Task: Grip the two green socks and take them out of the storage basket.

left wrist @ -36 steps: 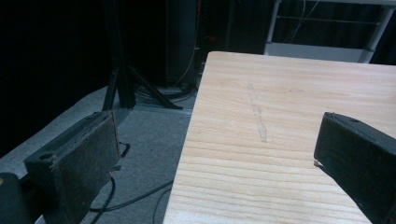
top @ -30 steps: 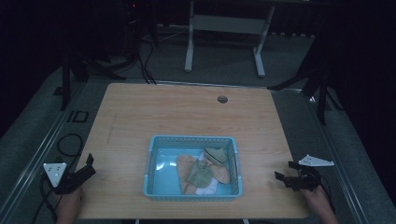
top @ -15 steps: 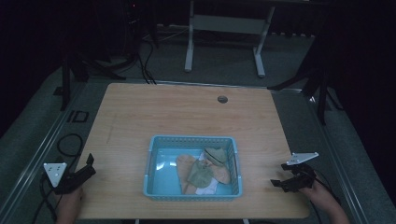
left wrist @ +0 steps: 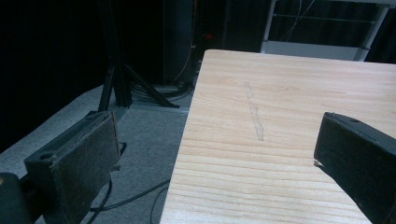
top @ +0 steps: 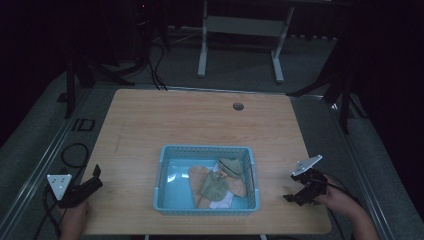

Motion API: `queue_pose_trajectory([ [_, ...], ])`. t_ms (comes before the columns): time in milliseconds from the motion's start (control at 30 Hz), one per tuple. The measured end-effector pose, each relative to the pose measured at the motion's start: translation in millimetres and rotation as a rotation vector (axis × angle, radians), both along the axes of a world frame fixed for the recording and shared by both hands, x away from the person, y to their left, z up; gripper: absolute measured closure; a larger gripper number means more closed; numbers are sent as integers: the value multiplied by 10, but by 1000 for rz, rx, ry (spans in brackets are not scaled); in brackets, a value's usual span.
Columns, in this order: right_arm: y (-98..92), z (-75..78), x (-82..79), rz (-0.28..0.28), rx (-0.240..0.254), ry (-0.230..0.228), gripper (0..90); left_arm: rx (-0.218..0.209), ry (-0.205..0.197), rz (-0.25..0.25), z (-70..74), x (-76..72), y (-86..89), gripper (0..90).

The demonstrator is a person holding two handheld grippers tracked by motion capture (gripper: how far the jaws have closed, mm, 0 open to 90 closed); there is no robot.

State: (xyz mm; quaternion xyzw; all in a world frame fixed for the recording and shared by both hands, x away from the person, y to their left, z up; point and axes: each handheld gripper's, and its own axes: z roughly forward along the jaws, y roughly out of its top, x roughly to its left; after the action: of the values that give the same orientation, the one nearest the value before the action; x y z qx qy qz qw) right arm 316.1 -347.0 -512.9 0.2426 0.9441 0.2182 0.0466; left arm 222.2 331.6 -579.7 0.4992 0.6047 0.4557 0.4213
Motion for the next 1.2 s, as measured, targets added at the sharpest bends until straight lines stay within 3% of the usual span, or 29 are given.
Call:
queue_pose_trajectory([
  [500,430,374,33,132,3,2,140,-2,2,-4,0,2,0,4],
  [800,675,566,75,203,19,-20,140,-3,3,-8,1,2,1,4],
  [1200,1070,657,136,287,-13,0,145,0,11,-9,2,4,7,4],
])
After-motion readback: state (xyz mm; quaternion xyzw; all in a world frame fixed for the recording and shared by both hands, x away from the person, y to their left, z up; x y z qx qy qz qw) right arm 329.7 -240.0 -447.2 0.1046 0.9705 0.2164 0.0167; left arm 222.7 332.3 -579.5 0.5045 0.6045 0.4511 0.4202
